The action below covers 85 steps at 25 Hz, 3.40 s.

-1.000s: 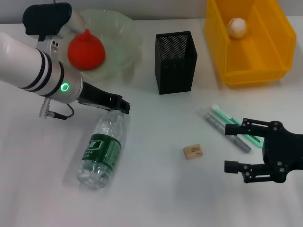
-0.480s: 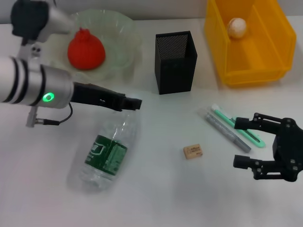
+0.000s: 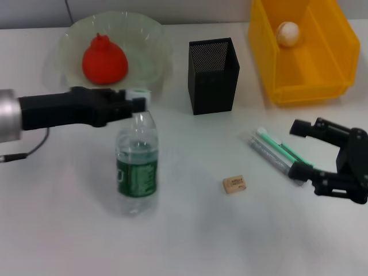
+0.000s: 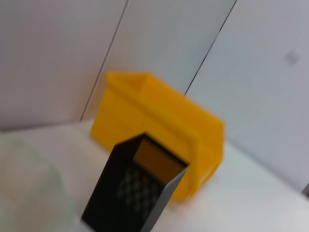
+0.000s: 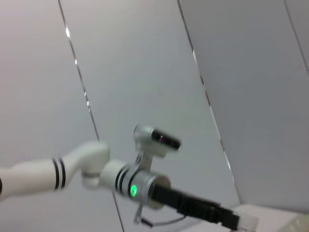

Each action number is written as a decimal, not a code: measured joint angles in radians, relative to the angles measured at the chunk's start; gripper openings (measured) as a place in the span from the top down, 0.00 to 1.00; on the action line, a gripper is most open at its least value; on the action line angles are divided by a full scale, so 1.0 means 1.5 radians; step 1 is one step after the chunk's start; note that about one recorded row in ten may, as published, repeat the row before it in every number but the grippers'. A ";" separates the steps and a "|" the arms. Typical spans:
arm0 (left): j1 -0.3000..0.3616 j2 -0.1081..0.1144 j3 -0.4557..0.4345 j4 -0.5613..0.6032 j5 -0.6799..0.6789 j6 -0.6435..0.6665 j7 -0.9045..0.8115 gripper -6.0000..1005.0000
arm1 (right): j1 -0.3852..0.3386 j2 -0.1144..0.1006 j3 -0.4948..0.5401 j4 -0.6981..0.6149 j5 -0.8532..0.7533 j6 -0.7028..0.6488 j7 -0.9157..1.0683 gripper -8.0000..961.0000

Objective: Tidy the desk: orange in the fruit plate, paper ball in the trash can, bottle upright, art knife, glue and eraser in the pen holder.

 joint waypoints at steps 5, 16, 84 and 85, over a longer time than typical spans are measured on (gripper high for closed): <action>0.000 0.001 -0.109 -0.091 -0.042 0.084 0.145 0.56 | -0.004 0.000 0.001 0.018 0.032 -0.011 0.001 0.12; 0.008 0.000 -0.257 -0.342 -0.143 0.161 0.530 0.57 | 0.019 0.001 0.002 0.098 0.044 -0.002 -0.010 0.13; -0.010 0.066 -0.282 -0.378 0.088 0.285 0.573 0.29 | 0.128 0.004 -0.292 -0.769 -0.361 0.011 0.759 0.13; -0.013 0.059 -0.282 -0.373 0.092 0.281 0.571 0.29 | 0.140 0.004 -0.329 -0.776 -0.397 0.017 0.795 0.13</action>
